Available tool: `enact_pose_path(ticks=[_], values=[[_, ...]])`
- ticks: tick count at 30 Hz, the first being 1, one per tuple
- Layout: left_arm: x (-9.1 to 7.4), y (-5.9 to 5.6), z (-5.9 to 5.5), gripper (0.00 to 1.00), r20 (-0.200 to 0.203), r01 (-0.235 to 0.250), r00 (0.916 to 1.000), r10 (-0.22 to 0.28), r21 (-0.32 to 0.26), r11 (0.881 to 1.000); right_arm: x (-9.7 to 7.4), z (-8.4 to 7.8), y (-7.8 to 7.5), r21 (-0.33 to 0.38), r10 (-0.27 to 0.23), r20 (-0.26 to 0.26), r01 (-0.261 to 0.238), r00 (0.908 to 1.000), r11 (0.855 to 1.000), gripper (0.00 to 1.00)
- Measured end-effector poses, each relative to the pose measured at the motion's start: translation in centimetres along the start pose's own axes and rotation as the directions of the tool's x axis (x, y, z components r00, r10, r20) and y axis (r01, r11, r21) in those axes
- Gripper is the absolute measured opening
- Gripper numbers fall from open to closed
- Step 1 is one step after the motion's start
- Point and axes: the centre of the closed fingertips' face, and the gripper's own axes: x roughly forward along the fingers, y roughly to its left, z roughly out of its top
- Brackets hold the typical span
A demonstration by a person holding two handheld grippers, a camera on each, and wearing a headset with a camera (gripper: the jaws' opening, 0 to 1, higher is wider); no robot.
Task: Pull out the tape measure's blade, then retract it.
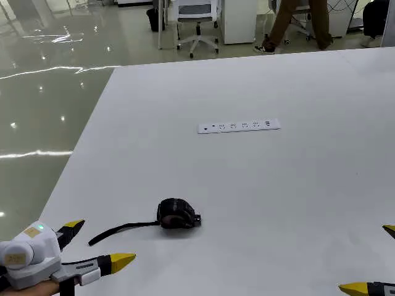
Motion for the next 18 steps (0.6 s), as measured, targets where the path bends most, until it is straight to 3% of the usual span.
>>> enact_pose_path(ticks=[8, 18], values=[[0.31, 0.02, 0.82, 1.00, 0.011, 0.004, 0.9999, -0.004, 0.020, 1.000, 0.05, -0.12, -0.72, -0.006, -0.005, -0.003, 0.005, 1.0000, 1.000, 1.00], [0.37, -0.42, 0.81, 1.00, -0.005, 0.013, 0.9999, -0.013, 0.042, 0.999, 0.51, -0.06, -0.95, -0.014, 0.004, -0.004, -0.004, 1.0000, 1.000, 1.00]])
